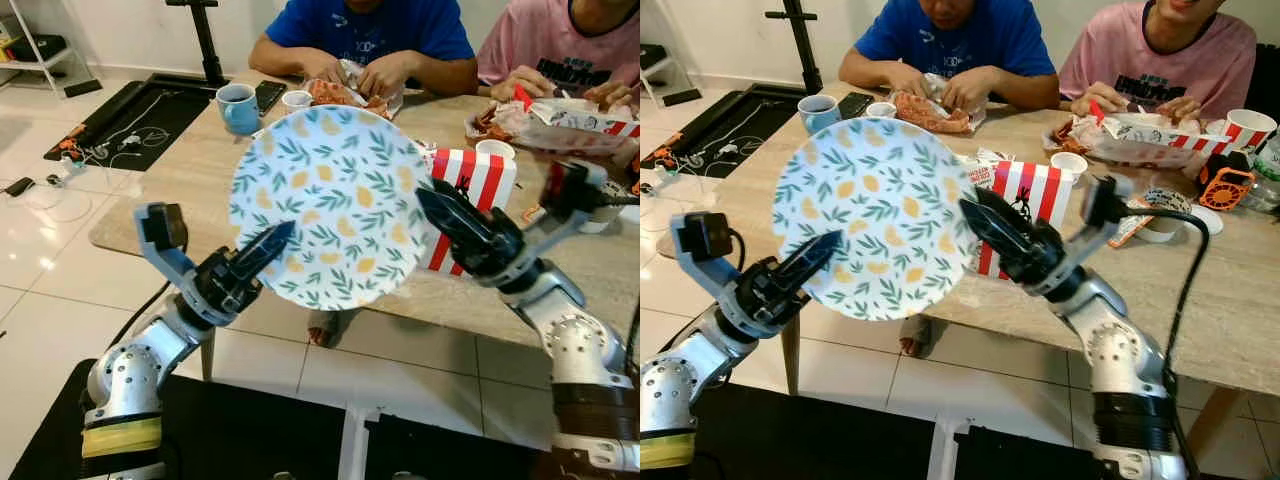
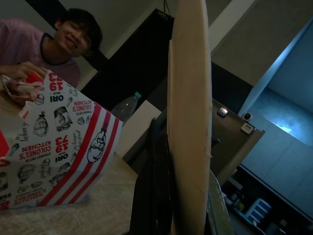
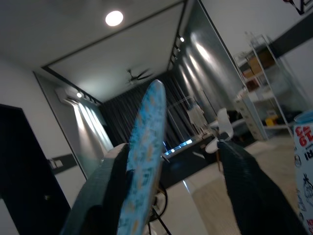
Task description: Restocking fridge
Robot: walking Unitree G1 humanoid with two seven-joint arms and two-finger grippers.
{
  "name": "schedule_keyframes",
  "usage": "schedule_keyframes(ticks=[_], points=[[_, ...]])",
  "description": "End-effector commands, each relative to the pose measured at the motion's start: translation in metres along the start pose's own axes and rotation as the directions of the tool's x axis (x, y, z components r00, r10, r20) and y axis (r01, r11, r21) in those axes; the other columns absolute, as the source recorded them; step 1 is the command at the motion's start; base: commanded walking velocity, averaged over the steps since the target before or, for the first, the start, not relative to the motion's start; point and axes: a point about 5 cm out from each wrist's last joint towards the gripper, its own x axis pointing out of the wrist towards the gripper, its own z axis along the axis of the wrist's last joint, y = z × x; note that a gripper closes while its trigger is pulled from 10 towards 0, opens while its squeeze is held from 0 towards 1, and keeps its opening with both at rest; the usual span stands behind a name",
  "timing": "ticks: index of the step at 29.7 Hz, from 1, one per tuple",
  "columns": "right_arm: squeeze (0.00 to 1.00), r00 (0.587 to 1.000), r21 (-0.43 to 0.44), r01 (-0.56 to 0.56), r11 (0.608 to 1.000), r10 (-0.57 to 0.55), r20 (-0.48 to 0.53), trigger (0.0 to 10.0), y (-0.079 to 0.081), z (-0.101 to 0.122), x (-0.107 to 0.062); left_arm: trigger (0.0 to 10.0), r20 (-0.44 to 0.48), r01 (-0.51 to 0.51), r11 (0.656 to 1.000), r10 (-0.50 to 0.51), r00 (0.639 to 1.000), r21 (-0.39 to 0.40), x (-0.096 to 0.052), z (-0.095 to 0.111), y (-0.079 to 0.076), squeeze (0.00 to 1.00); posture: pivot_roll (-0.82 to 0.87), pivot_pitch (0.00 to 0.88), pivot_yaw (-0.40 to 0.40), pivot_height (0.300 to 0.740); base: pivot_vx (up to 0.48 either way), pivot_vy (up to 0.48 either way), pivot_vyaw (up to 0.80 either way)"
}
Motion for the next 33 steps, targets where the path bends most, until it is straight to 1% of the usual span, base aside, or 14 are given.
schedule_keyframes(ticks=[1,7,8,13,15,19,20,21,23,24,26,30,32,33], points=[[1.00,1.000,0.004,-0.016,1.000,0.016,0.003,10.0,0.003,0.000,-0.007,10.0,0.037,-0.022,0.999,0.021,0.999,0.023,-0.006,0.009,0.002,0.00,-0.08,0.082,0.022,0.740,0.000,0.000,0.00],[1.00,1.000,0.014,0.007,1.000,-0.007,0.011,10.0,0.001,0.002,-0.017,10.0,0.058,-0.060,0.997,0.057,0.997,0.040,-0.016,0.015,0.002,0.00,-0.08,0.085,0.025,0.740,0.000,0.000,0.00],[0.00,1.000,0.022,0.015,1.000,-0.015,-0.001,10.0,0.001,0.001,-0.023,10.0,0.063,-0.084,0.995,0.081,0.995,0.053,-0.020,0.018,0.003,0.00,-0.08,0.085,0.027,0.740,0.000,0.000,0.00],[0.00,0.996,0.044,0.033,0.998,-0.030,-0.079,10.0,0.001,-0.007,-0.036,10.0,0.094,-0.139,0.986,0.131,0.987,0.095,-0.032,0.030,0.004,0.00,-0.08,0.088,0.027,0.740,0.000,0.000,0.00],[0.00,0.980,0.076,0.050,0.996,-0.034,-0.196,10.0,0.004,-0.022,-0.053,10.0,0.155,-0.199,0.968,0.175,0.972,0.151,-0.053,0.046,0.000,0.00,-0.08,0.088,0.027,0.740,0.000,0.000,0.00],[0.00,0.969,0.094,0.064,0.994,-0.039,-0.244,10.0,0.004,-0.029,-0.061,10.0,0.186,-0.232,0.958,0.199,0.962,0.171,-0.065,0.052,-0.001,0.00,-0.08,0.088,0.027,0.740,0.000,0.000,0.00],[0.00,0.951,0.120,0.082,0.989,-0.041,-0.307,10.0,0.005,-0.039,-0.068,10.0,0.234,-0.268,0.945,0.223,0.946,0.185,-0.080,0.060,-0.003,0.00,-0.07,0.083,0.029,0.740,0.000,0.000,0.00],[0.00,0.951,0.120,0.082,0.989,-0.041,-0.307,10.0,0.005,-0.039,-0.068,10.0,0.234,-0.268,0.945,0.223,0.946,0.185,-0.080,0.060,-0.003,0.00,-0.07,0.083,0.029,0.740,0.000,0.000,0.00],[0.00,0.833,0.143,0.156,0.977,-0.052,-0.551,10.0,0.006,-0.075,-0.094,10.0,0.349,-0.399,0.888,0.308,0.885,0.230,-0.123,0.078,-0.010,0.00,-0.07,0.067,0.033,0.740,0.000,0.000,0.00],[0.00,0.833,0.143,0.156,0.977,-0.052,-0.551,10.0,0.006,-0.075,-0.094,10.0,0.349,-0.399,0.888,0.308,0.885,0.230,-0.123,0.078,-0.010,0.00,-0.07,0.067,0.033,0.740,0.000,0.000,0.00],[0.00,0.729,0.122,0.234,0.965,-0.091,-0.679,10.0,0.004,-0.098,-0.118,10.0,0.449,-0.543,0.803,0.402,0.798,0.247,-0.161,0.092,-0.017,0.00,-0.07,0.070,0.039,0.740,0.000,0.000,0.00],[0.00,0.598,-0.075,0.458,0.886,-0.369,-0.711,10.0,-0.021,-0.115,-0.155,10.0,0.610,-0.735,0.647,0.504,0.611,0.202,-0.206,0.110,-0.030,0.00,-0.06,0.065,0.048,0.740,0.000,0.000,0.00],[0.00,0.550,-0.104,0.536,0.838,-0.440,-0.710,10.0,-0.024,-0.120,-0.170,10.0,0.659,-0.775,0.602,0.506,0.557,0.192,-0.220,0.117,-0.040,0.00,-0.05,0.063,0.049,0.740,0.000,0.000,0.00],[0.00,0.550,-0.104,0.536,0.838,-0.440,-0.710,10.0,-0.024,-0.120,-0.170,10.0,0.659,-0.775,0.602,0.506,0.557,0.192,-0.220,0.117,-0.040,0.00,-0.05,0.063,0.049,0.740,0.000,0.000,0.00]])
